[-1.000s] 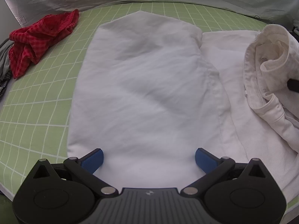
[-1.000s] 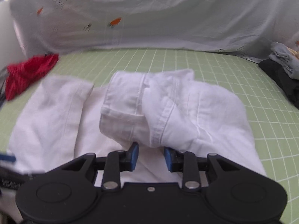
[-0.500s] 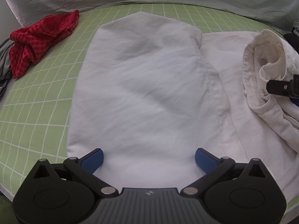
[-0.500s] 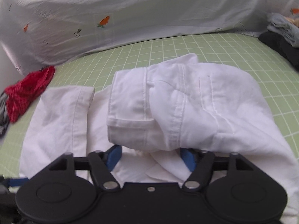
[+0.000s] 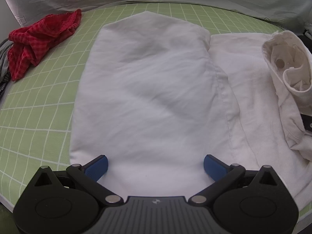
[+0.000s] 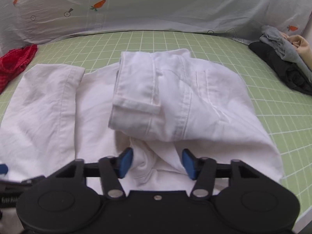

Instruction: Fold clothes

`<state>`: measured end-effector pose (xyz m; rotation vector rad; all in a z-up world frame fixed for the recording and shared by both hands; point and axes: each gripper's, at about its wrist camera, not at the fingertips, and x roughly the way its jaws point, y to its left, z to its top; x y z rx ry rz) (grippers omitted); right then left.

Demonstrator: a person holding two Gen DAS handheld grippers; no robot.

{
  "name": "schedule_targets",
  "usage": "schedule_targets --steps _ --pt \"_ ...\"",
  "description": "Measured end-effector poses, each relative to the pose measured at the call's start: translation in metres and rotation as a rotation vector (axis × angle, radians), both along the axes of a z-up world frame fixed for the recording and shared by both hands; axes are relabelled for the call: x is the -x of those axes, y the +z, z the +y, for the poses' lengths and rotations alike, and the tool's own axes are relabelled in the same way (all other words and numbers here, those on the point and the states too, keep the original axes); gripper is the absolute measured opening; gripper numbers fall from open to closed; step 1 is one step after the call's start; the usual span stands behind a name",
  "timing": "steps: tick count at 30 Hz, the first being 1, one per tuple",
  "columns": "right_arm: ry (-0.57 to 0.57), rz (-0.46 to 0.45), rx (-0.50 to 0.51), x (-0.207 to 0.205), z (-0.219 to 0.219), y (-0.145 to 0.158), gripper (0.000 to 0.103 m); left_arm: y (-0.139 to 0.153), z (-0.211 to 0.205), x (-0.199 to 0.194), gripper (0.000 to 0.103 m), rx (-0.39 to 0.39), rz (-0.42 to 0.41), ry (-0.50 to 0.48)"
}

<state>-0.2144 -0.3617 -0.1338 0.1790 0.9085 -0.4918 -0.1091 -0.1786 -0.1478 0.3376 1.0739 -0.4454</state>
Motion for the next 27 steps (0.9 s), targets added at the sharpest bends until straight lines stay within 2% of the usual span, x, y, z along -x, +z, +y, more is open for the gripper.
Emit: schedule_targets --steps 1,2,5,6,7,9,11,12,15,18,21,23,25,27 --pt "0.009 0.004 0.015 0.002 0.001 0.003 0.034 0.000 0.000 0.000 0.103 0.000 0.000 -0.001" --pt "0.015 0.008 0.023 0.005 0.003 0.004 0.032 -0.001 0.000 0.000 0.103 0.000 0.000 -0.001" --pt "0.055 0.023 0.066 0.000 0.008 -0.001 0.032 0.000 0.000 0.002 0.103 0.001 -0.005 0.000" --pt "0.074 0.021 0.080 -0.005 0.009 -0.003 0.037 0.000 -0.001 0.002 0.103 0.001 -0.007 0.000" --pt "0.087 0.014 0.088 -0.010 0.008 -0.006 0.054 0.000 -0.002 0.002 0.103 0.000 -0.008 0.001" --pt "0.124 0.032 0.043 -0.022 0.004 -0.016 0.071 0.000 -0.002 0.001 0.103 0.000 -0.008 -0.001" --pt "0.129 0.030 -0.012 -0.028 -0.003 -0.022 0.064 0.000 -0.003 0.000 0.103 -0.001 -0.007 -0.002" --pt "0.132 0.025 -0.032 -0.029 -0.005 -0.022 0.050 0.000 -0.003 0.001 0.103 -0.002 -0.006 -0.004" --pt "0.134 -0.021 -0.082 -0.018 -0.007 -0.014 0.029 0.002 -0.003 0.002 0.103 -0.004 -0.003 -0.009" --pt "0.128 -0.087 -0.153 0.002 -0.010 -0.001 0.017 0.004 -0.002 0.003 0.103 -0.011 0.004 -0.018" --pt "0.168 -0.126 -0.193 0.019 -0.001 0.014 0.013 0.005 0.000 0.003 0.103 -0.012 0.008 -0.019" --pt "0.241 -0.137 -0.193 0.024 0.015 0.023 0.012 0.005 0.001 0.004 0.103 -0.011 0.007 -0.018" --pt "0.318 -0.118 -0.189 0.021 0.033 0.019 0.011 0.005 0.001 0.005 0.103 -0.012 0.004 -0.017" --pt "0.346 -0.062 -0.169 0.014 0.044 0.002 0.011 0.004 0.001 0.006 0.103 -0.012 0.003 -0.018"
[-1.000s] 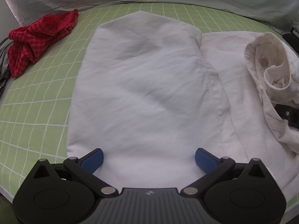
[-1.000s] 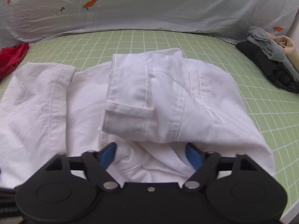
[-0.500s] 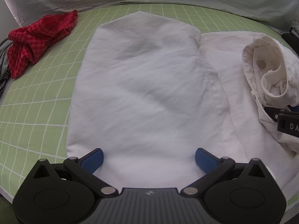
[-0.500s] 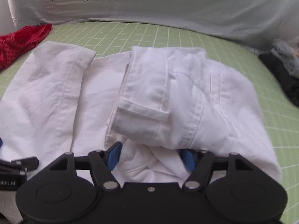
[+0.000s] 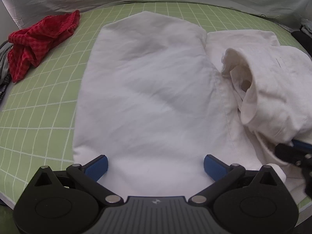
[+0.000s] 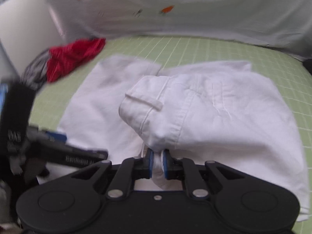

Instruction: Fold clothes

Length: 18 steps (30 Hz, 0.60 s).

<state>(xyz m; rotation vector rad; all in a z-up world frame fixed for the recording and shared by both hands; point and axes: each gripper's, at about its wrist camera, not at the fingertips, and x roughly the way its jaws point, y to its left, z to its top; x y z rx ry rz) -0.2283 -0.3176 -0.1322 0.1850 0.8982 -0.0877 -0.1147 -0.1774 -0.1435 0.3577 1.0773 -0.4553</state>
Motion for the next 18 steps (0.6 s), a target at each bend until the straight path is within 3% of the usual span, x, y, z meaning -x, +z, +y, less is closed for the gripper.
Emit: schedule_targets --steps 2,5,7,14,18 --pt "0.005 0.031 0.021 -0.004 0.002 -0.012 0.013 0.000 0.001 -0.001 0.103 0.001 0.000 -0.002" --pt "-0.020 0.026 -0.004 -0.002 -0.003 -0.007 0.019 -0.001 0.002 0.000 0.103 0.007 -0.005 -0.001" --pt "-0.057 0.022 -0.026 0.001 -0.009 -0.003 0.036 -0.001 0.002 0.001 0.103 0.006 -0.009 0.001" --pt "-0.161 -0.008 -0.103 0.016 -0.035 0.020 0.046 0.000 0.002 0.004 0.103 0.002 -0.013 0.008" --pt "-0.237 -0.106 -0.159 0.031 -0.063 0.050 0.079 -0.001 0.002 0.003 0.103 0.003 -0.014 0.009"
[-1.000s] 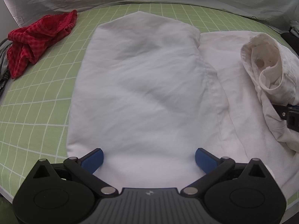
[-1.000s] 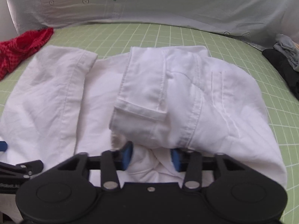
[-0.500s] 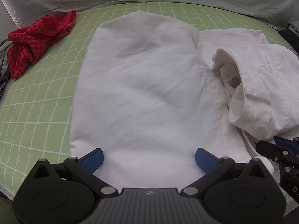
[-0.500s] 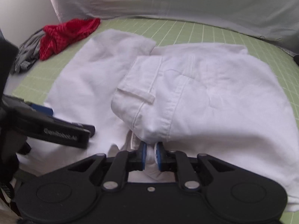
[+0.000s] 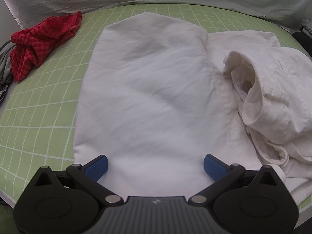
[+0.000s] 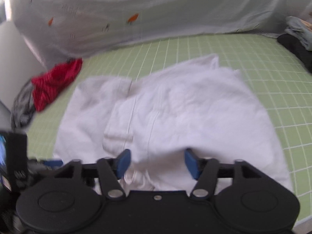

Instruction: Fold clothes

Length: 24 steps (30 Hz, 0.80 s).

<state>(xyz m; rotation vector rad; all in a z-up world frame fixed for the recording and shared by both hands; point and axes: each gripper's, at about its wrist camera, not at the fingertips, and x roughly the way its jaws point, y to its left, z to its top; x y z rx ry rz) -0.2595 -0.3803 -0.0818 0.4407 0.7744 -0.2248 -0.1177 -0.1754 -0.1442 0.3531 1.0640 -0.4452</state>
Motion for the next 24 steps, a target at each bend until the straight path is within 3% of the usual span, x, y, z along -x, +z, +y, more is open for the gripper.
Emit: schedule_targets --steps 4,8,14,20,23,24 --pt "-0.112 -0.084 -0.034 0.012 -0.042 0.016 0.097 0.001 0.000 0.000 0.103 -0.001 0.000 0.002" --pt "-0.237 -0.034 -0.004 0.014 -0.085 -0.004 0.098 0.002 0.000 0.001 0.103 -0.003 0.001 0.000" --pt "-0.223 0.100 -0.036 0.012 -0.126 -0.059 0.094 0.002 0.001 0.000 0.103 -0.008 0.005 -0.001" --pt "-0.235 0.071 -0.260 0.018 -0.141 -0.083 0.069 0.001 0.005 0.001 0.103 -0.012 0.008 0.000" --pt "-0.255 0.032 -0.331 0.026 -0.143 -0.082 0.044 0.001 0.005 -0.002 0.103 -0.018 0.018 0.000" --pt "-0.259 0.008 -0.357 0.029 -0.143 -0.080 0.029 0.001 0.005 -0.003 0.103 -0.021 0.024 0.001"
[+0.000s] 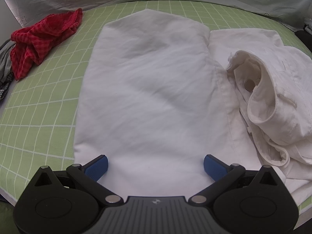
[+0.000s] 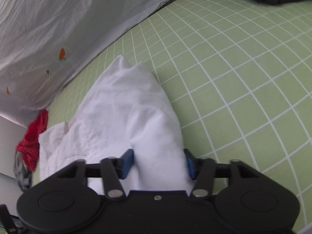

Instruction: Fold clothes

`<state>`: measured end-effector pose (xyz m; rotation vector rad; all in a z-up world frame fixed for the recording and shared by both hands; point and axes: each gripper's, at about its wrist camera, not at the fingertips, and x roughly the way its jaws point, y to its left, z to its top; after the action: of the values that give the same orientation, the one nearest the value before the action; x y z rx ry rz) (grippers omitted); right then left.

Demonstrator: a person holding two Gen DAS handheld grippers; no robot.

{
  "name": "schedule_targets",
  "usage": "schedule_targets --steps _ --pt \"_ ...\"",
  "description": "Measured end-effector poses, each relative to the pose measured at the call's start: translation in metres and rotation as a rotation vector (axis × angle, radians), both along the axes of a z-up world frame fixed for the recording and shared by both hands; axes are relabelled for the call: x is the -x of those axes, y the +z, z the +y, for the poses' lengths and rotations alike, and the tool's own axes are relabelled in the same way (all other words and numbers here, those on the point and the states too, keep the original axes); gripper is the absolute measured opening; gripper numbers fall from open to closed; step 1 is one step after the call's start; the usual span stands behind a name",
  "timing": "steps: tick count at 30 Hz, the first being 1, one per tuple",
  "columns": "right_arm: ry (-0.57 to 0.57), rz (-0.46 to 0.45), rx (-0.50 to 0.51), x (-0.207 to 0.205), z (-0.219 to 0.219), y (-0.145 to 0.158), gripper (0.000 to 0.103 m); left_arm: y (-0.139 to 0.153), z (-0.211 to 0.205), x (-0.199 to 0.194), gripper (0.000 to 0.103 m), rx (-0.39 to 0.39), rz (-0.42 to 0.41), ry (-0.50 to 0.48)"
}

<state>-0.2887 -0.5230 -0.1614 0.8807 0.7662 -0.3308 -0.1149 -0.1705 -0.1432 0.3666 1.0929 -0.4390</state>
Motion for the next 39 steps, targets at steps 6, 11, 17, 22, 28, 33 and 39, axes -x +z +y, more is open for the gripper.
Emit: schedule_targets --steps 6,11,17,22,28,33,39 --pt "-0.016 -0.166 -0.033 0.003 0.017 0.034 0.020 0.007 0.005 -0.007 0.103 0.005 0.046 -0.037" --pt "0.058 -0.257 0.029 -0.019 0.063 0.079 0.020 0.032 0.030 -0.016 0.103 0.031 0.001 -0.013" --pt "0.229 -0.318 0.147 -0.059 0.136 0.125 0.020 0.045 0.058 -0.035 0.103 0.068 -0.011 0.035" --pt "0.337 -0.343 0.121 -0.096 0.192 0.123 0.020 0.041 0.081 -0.045 0.103 0.065 0.004 0.027" --pt "0.401 -0.240 0.004 -0.146 0.252 0.063 0.020 0.033 0.122 -0.058 0.103 0.044 0.024 0.049" --pt "0.482 -0.075 0.107 -0.165 0.300 0.038 0.023 0.028 0.146 -0.070 0.103 0.061 0.046 0.080" --pt "0.395 -0.188 -0.029 -0.148 0.280 0.065 0.062 0.036 0.152 -0.081 0.103 0.131 0.049 0.108"
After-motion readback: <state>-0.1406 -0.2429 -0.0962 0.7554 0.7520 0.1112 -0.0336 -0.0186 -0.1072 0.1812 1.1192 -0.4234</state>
